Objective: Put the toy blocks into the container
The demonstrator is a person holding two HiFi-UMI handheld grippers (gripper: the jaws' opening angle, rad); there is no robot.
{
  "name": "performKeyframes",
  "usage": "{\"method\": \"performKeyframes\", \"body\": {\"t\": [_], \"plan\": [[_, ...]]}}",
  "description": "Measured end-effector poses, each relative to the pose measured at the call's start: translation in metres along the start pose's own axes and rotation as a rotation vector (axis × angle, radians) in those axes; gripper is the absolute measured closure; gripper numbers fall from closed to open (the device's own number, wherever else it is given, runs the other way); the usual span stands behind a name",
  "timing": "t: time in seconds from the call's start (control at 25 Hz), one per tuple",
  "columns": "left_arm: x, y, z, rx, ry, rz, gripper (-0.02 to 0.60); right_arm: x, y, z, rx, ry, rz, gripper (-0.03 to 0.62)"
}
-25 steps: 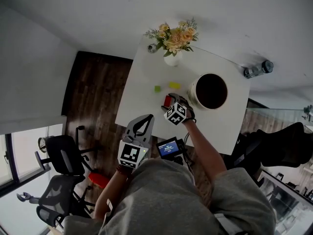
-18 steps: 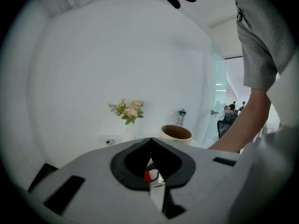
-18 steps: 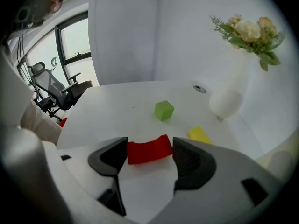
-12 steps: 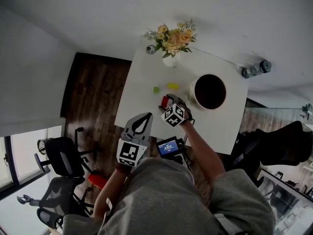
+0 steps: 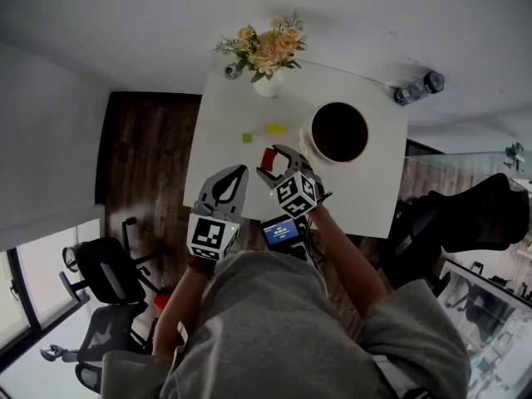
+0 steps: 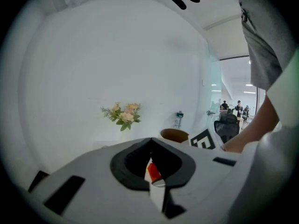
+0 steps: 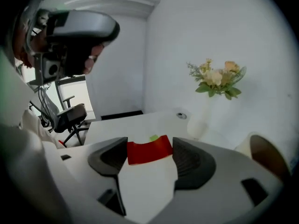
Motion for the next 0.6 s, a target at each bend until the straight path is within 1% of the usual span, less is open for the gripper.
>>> {"method": "performKeyframes", "body": {"t": [0.2,0.32,0.44,0.6], "plan": [[-0.004,-0.005,0.02,0.048,-0.01,0.017,0.575,-0.001,-0.004,-0.054,0.024,-0.121,0.108,0.289],[0.002,-0.011,0.033,0.075,-0.001,0.006,0.575,0.006,-0.005,-0.079,0.083,-0.126,0.1,0.29],[0.006,-0.018,0.044,0.109,0.008,-0.002,0.575,0.013,-0.008,-0.101,0.139,-0.131,0.123,0.29],[0.005,-0.025,0.055,0.135,0.002,-0.001,0.575,0.018,-0.016,-0.121,0.159,-0.129,0.125,0.29]]}}
Point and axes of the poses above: the fingertips, and each gripper's own axes: z forward along the fingers, y to its left, x out of its underside, the point moved 7 cm from there along -z, backward along the fingers, and after that the axes turned 7 degrees about x, right-handed, at the moved point
